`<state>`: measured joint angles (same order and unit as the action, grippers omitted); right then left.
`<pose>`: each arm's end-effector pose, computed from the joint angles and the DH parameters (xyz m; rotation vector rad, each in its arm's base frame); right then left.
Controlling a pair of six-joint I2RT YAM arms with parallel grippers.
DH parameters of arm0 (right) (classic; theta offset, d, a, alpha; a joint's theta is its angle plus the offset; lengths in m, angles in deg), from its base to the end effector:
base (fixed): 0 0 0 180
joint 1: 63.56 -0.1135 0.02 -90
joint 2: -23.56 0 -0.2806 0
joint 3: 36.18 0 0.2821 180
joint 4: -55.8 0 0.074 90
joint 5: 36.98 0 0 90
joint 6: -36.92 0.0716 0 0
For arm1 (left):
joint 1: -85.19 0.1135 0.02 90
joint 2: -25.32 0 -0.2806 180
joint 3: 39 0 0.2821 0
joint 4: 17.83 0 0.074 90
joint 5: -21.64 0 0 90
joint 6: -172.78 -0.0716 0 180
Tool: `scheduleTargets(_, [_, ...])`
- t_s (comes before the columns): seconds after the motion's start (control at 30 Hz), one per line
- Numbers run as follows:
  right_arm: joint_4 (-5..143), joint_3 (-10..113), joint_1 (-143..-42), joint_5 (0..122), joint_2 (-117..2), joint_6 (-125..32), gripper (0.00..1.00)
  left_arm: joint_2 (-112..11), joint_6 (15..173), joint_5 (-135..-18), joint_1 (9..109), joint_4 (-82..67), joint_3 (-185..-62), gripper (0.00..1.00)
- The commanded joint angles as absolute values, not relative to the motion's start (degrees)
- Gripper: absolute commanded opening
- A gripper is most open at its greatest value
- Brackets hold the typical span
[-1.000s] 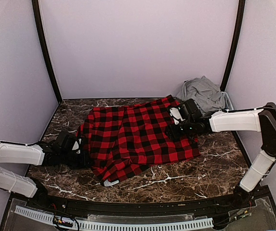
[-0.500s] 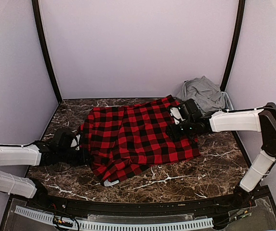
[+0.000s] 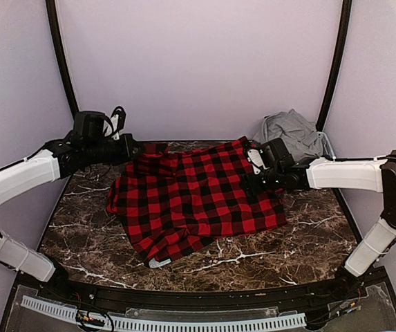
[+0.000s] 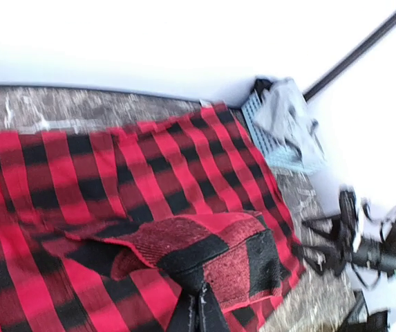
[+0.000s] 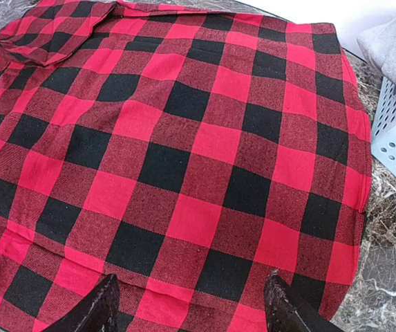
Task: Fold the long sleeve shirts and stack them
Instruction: Adjust the sleeve at the center of the board.
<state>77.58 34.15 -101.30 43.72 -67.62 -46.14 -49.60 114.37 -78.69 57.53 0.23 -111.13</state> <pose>0.3201 0.2331 0.1957 -0.5341 2.2495 0.2114 0.3162 -0.1802 0.3193 0.0566 2.0265 -0.8483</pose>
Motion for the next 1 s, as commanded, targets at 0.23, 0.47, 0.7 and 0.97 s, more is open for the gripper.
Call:
scheduleTargets(0.23, [78.3, 33.3, -101.7, 40.5, -65.3, -47.2, 0.68, -79.9, 109.1, -79.3, 68.0, 3.0, -134.5, 0.00])
scheduleTargets(0.47, [78.7, 33.5, -101.7, 41.4, -65.4, -46.8, 0.68, -97.5, 111.1, -85.9, 70.6, 2.1, -145.3, 0.17])
scheduleTargets(0.7, [80.8, 29.9, -102.1, 44.6, -62.2, -44.2, 0.69, -93.4, 108.4, -83.8, 70.8, 2.4, -143.2, 0.60])
scheduleTargets(0.97, [86.7, 22.7, -102.3, 45.5, -58.2, -35.8, 0.73, -71.1, 109.1, -82.7, 70.0, -6.0, -119.8, 0.85])
